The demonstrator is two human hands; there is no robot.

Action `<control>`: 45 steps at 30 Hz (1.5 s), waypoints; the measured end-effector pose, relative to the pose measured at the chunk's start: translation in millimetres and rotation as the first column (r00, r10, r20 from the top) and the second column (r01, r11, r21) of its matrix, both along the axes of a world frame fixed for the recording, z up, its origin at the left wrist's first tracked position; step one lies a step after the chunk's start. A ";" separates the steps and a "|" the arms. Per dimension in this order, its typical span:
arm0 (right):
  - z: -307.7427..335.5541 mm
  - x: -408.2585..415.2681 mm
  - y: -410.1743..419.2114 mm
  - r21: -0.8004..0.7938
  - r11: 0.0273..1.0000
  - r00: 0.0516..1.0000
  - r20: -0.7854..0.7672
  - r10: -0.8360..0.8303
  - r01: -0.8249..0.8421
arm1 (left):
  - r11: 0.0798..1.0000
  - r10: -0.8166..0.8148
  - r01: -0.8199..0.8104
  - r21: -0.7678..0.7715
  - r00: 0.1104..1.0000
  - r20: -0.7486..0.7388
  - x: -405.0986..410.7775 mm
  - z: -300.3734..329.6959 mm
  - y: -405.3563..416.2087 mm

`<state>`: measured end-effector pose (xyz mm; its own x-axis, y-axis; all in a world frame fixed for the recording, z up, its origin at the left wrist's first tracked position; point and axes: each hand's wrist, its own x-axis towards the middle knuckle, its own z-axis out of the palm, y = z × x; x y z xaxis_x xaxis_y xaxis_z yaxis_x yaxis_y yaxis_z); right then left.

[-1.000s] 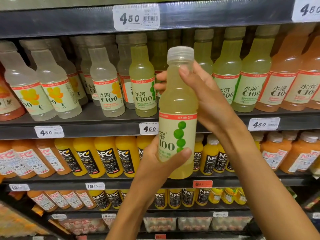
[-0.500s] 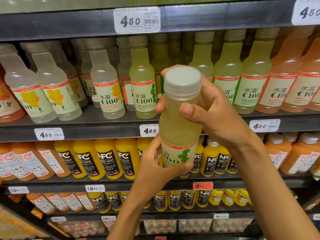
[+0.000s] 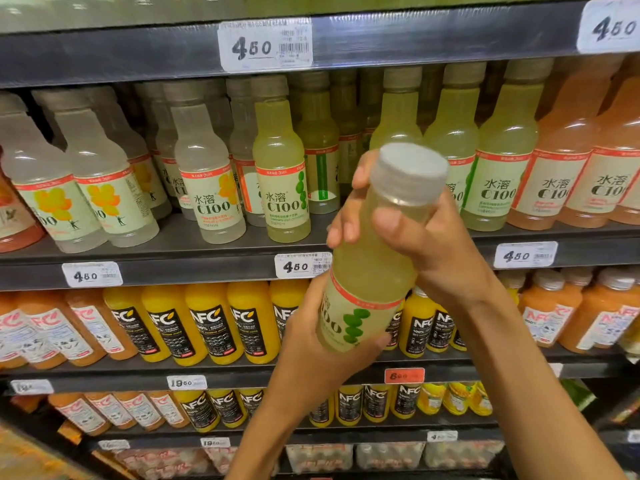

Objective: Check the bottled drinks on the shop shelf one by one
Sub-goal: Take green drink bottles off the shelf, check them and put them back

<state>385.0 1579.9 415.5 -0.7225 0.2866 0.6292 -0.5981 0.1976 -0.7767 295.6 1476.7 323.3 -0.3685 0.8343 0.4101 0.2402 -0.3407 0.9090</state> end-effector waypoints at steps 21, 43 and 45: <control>9.0 -5.8 7.6 -0.185 0.981 0.997 0.017 0.070 -0.065 | 0.970 -0.242 0.244 0.024 0.939 0.243 -9.6 0.5 1.3; 5.7 -22.2 17.8 -0.297 0.950 0.990 0.127 -0.061 0.097 | 0.944 -0.274 0.325 -0.063 0.874 0.401 -12.8 1.9 -1.5; 4.2 -23.1 17.3 -0.329 0.943 0.995 0.095 -0.021 0.051 | 0.938 -0.280 0.338 -0.079 0.871 0.402 -12.2 0.1 -0.7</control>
